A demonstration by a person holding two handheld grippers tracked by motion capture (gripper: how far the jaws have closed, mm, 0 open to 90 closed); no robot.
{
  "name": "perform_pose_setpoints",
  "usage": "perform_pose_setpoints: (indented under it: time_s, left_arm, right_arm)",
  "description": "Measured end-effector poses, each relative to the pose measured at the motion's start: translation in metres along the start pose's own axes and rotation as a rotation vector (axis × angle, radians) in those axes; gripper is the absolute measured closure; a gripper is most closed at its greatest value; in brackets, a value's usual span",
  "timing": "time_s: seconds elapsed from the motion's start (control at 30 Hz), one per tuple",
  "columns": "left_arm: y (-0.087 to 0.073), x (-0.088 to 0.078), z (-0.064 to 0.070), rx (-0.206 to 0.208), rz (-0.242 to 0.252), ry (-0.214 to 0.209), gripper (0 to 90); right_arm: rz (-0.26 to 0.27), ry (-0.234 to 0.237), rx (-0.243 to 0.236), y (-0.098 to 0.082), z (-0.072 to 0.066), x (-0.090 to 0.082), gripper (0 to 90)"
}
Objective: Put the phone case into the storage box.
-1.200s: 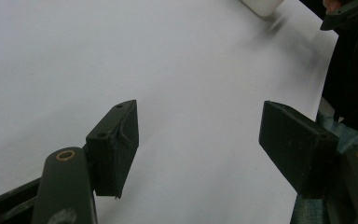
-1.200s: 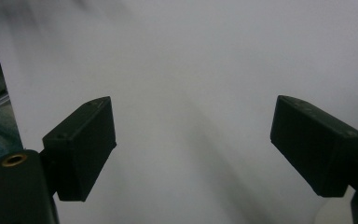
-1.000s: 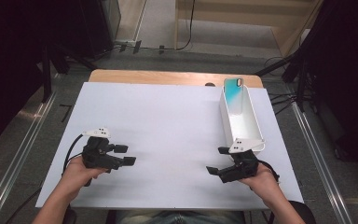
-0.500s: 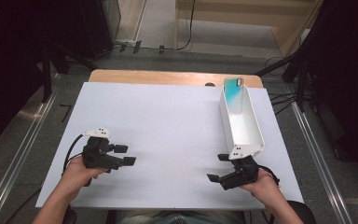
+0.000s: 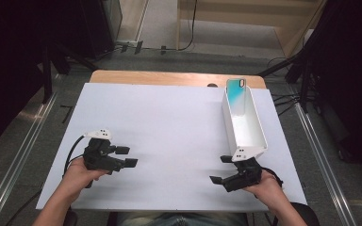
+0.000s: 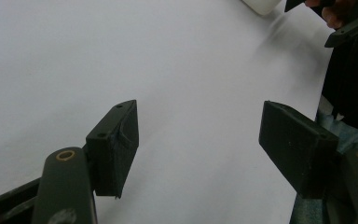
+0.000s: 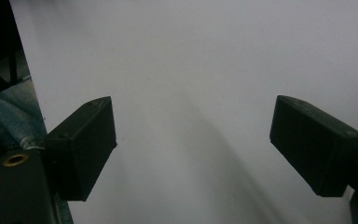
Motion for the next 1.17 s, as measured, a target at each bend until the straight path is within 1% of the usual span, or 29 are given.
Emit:
perform_pose_setpoints:
  time_s: [0.7,1.17]
  left_arm:
    - [0.0001,-0.0008,0.0001,0.005,-0.003,0.003,28.3]
    - [0.0000,-0.0017,0.0000,0.005,0.003,0.001,28.3]
  right_arm:
    - [0.004,-0.001,-0.007,-0.0001,-0.0014,-0.0007,13.1]
    - [-0.007,-0.003,-0.016,-0.0010,-0.0008,0.0006,13.1]
Point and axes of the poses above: each handheld gripper's, and its own axes: x roughly forward along the jaws, y roughly out of its top, z roughly to its right, the point moved 4 cm from there along x, roughly forward along the jaws, and after that the axes turned 7 degrees about -y, right-handed, at the moved point
